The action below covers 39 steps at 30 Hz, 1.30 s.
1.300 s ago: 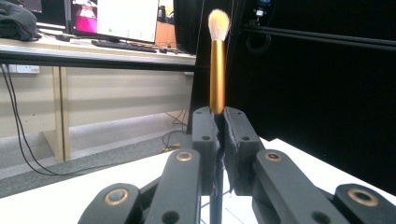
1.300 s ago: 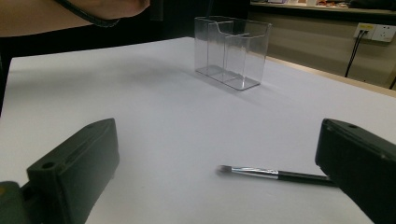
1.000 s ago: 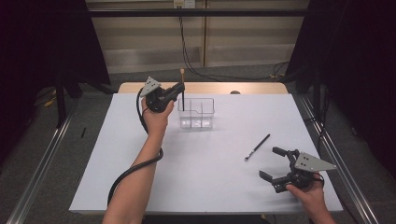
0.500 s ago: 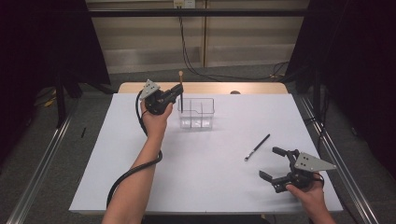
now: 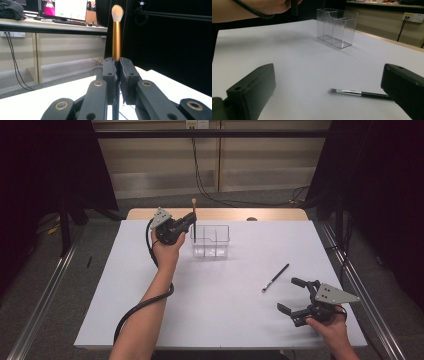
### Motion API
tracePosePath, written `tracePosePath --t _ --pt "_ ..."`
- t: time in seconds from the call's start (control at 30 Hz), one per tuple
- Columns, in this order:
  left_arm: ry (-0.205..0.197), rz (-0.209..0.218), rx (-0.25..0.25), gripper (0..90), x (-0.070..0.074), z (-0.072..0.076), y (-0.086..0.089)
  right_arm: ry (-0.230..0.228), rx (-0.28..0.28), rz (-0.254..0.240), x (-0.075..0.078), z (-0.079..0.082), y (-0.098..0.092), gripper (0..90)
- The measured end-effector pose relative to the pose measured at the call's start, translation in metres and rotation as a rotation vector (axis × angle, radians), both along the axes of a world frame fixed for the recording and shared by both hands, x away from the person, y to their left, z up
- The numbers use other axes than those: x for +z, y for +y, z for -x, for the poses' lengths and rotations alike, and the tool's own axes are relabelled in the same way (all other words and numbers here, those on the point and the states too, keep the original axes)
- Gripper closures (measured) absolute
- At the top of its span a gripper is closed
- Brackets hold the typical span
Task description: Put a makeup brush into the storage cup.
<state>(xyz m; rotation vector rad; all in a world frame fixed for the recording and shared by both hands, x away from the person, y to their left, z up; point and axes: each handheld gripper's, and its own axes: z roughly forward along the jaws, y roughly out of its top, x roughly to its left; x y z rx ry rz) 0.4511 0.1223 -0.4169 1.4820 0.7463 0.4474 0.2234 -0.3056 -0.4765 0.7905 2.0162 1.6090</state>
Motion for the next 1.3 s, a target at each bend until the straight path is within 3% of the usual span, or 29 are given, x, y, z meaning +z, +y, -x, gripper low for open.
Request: tracePosePath --t 0.7,0.8,1.1,1.3 --pt "0.025 0.001 -0.022 82.1 -0.003 0.004 0.001 0.001 -0.004 -0.001 0.000 -0.001 -0.001 0.0" --pt "0.031 0.017 -0.024 75.5 -0.004 0.004 0.001 0.001 -0.002 0.000 0.000 -0.001 0.000 0.0" --pt "0.026 0.006 -0.072 60.4 0.000 0.008 0.005 0.004 -0.002 0.003 0.000 -0.001 0.000 0.0" --pt "-0.002 0.015 -0.085 44.3 0.000 0.013 0.008 0.004 -0.001 0.006 0.000 -0.002 0.001 0.0"
